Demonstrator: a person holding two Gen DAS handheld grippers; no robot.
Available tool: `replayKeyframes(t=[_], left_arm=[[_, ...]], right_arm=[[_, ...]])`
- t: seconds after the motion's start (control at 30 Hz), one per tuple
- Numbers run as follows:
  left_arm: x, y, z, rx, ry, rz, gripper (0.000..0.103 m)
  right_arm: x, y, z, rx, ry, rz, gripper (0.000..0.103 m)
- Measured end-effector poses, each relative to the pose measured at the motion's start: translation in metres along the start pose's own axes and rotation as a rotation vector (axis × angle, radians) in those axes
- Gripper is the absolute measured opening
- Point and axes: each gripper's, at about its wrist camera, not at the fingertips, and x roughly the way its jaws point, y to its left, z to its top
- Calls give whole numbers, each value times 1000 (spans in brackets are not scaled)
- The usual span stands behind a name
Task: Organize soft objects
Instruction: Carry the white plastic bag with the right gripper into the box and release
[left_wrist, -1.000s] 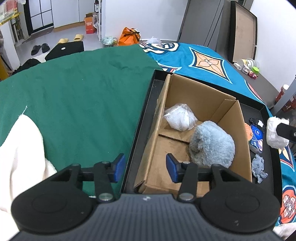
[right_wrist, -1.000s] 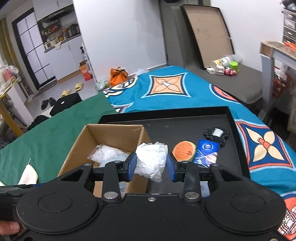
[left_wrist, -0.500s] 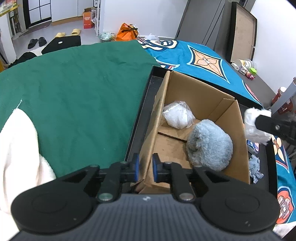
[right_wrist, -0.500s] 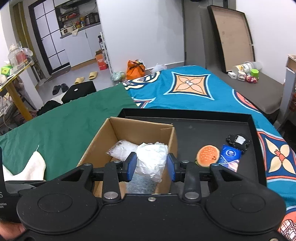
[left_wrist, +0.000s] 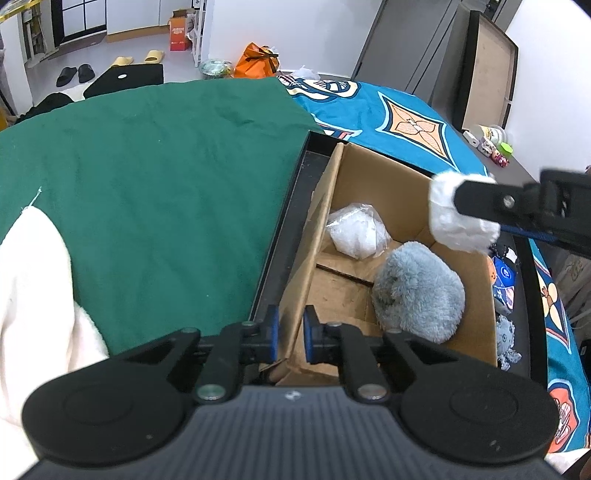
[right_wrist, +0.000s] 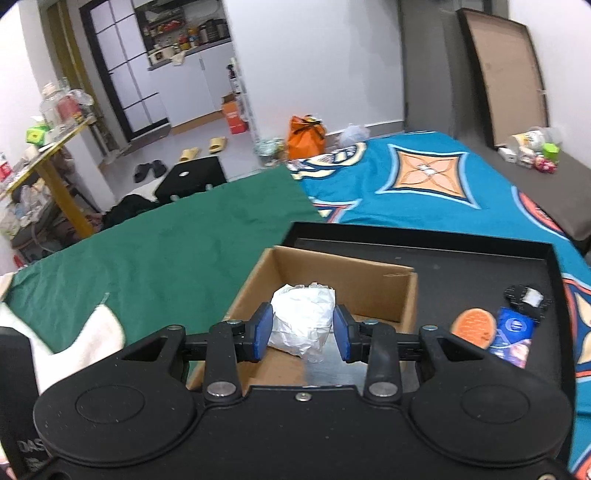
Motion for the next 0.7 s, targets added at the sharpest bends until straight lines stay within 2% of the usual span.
replayKeyframes(t=[0.13, 0.17, 0.2, 0.4, 0.7], left_arm=[[0, 1, 0, -6, 0, -4, 12], [0, 2, 0, -8, 0, -5, 12], [0, 2, 0, -9, 0, -6, 12], [0, 2, -1, -5, 0, -8, 13], [-1, -4, -1, 34, 4, 14, 17]], right_arm=[[4, 9, 4, -7, -4, 41, 39], [5, 10, 6, -8, -3, 36, 51], [7, 11, 6, -9, 2, 27, 58], [7, -7, -1, 36, 22, -9, 59], [-12, -46, -31, 96, 37, -95, 61]])
